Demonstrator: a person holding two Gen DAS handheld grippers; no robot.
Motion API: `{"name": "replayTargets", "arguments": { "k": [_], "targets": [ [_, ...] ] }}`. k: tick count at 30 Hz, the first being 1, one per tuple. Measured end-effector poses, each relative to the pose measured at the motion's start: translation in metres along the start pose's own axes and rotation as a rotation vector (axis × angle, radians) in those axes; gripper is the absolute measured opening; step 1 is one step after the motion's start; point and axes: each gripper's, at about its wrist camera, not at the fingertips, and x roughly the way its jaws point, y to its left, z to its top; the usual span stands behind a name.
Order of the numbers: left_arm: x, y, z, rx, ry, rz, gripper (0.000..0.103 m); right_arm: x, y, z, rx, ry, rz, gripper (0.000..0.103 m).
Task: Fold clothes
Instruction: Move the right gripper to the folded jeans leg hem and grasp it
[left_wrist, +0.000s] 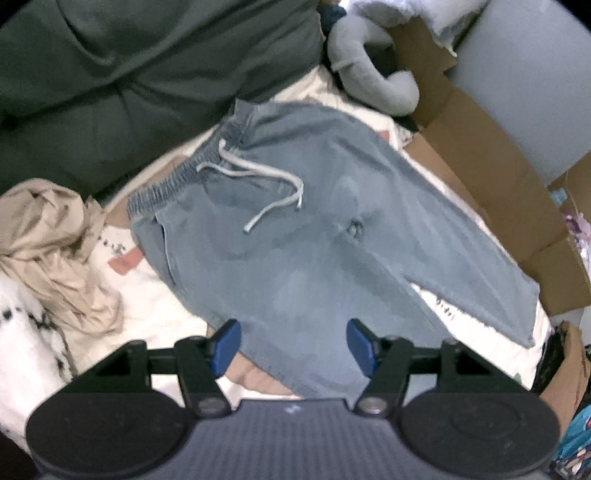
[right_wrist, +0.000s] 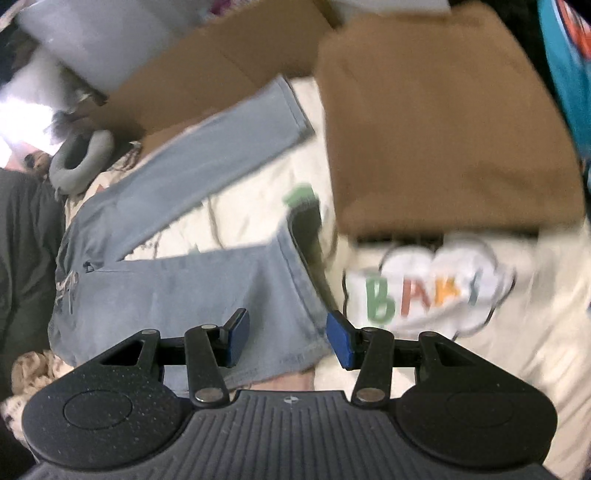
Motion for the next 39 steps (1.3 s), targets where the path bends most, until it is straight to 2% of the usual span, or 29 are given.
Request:
{"name": "replayTargets", "arguments": {
  "k": [7, 11, 18, 28, 31, 33, 35, 39],
  "targets": [
    [0.019, 0.009, -0.022, -0.006, -0.021, -0.042, 0.068, 0.039, -0.018, -0.017, 0.109, 0.015, 0.062, 0.054],
    [0.032, 0.008, -0.033, 0.029, -0.008, -0.035, 0.069, 0.057, -0.018, -0.02, 0.062, 0.011, 0.048, 0.054],
    [0.056, 0.01, -0.048, 0.024, 0.041, 0.0, 0.07, 0.089, -0.024, -0.017, -0.019, 0.021, -0.004, 0.054],
    [0.068, 0.004, -0.053, 0.045, 0.064, -0.005, 0.071, 0.122, -0.022, -0.008, -0.164, 0.1, -0.033, 0.055],
    [0.071, 0.003, -0.056, 0.054, 0.074, 0.004, 0.071, 0.127, -0.007, -0.012, -0.286, 0.123, -0.095, 0.052],
    [0.071, 0.003, -0.058, 0.059, 0.075, 0.008, 0.071, 0.129, -0.002, -0.011, -0.296, 0.142, -0.115, 0.045],
    [0.071, 0.004, -0.059, 0.063, 0.077, 0.013, 0.071, 0.13, 0.003, -0.008, -0.297, 0.163, -0.126, 0.031],
    [0.064, 0.009, -0.06, 0.071, 0.068, 0.027, 0.071, 0.123, 0.009, -0.006, -0.307, 0.191, -0.119, 0.024]
  ]
}}
